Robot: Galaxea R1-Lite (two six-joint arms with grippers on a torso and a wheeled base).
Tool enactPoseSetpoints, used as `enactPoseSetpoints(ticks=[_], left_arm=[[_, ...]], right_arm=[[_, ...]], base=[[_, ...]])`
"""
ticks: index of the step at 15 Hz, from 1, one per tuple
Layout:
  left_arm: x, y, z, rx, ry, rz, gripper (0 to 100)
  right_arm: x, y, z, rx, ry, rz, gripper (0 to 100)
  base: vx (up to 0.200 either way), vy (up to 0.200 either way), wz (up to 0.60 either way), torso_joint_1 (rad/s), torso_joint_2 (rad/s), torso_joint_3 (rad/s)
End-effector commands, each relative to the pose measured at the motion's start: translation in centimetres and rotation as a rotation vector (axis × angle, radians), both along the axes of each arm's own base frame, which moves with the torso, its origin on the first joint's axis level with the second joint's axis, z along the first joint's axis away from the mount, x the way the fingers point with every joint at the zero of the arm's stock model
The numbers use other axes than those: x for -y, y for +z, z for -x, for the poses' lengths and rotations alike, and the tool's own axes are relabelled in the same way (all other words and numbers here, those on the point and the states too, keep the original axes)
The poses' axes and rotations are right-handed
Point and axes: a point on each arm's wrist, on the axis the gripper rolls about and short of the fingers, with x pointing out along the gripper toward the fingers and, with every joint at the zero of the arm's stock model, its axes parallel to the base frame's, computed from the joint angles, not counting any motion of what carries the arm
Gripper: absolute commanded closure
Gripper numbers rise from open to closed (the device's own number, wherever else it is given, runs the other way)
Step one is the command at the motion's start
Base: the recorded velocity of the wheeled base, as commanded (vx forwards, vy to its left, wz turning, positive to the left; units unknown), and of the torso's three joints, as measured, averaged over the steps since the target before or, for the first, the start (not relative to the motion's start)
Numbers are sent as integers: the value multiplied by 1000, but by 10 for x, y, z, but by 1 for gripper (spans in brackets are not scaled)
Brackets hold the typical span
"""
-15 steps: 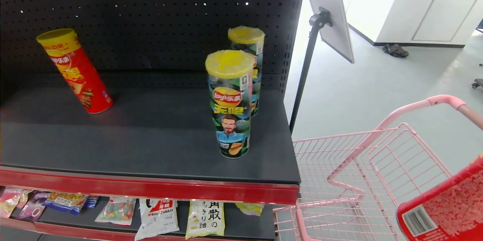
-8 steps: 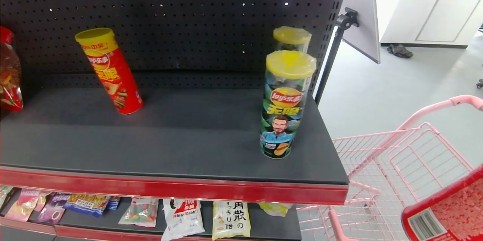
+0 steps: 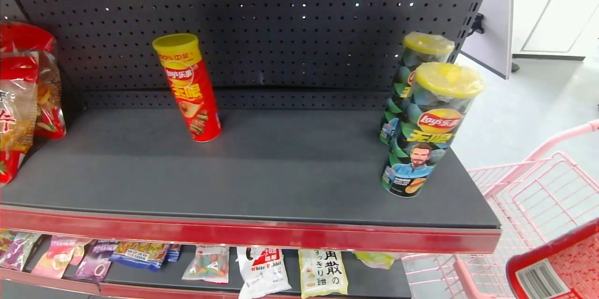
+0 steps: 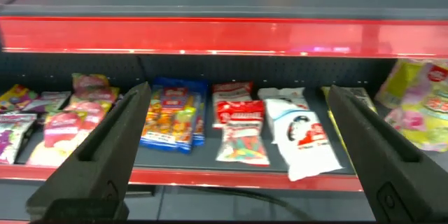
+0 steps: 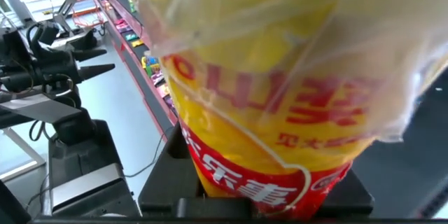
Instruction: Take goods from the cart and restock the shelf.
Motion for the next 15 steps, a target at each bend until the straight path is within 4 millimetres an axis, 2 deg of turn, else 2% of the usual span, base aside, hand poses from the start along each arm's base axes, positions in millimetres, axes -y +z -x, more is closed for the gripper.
enactPoseSetpoints(ticks=[1,15], left_arm=[[0,0,0,-1,1,0,0],[0,0,0,-1,1,0,0]], right_arm=[[0,-2,0,-7,-1,-1,100],[0,-11,0,-33,0,0,100]], base=[[0,200,0,2,-2,7],[0,200,0,2,4,3]])
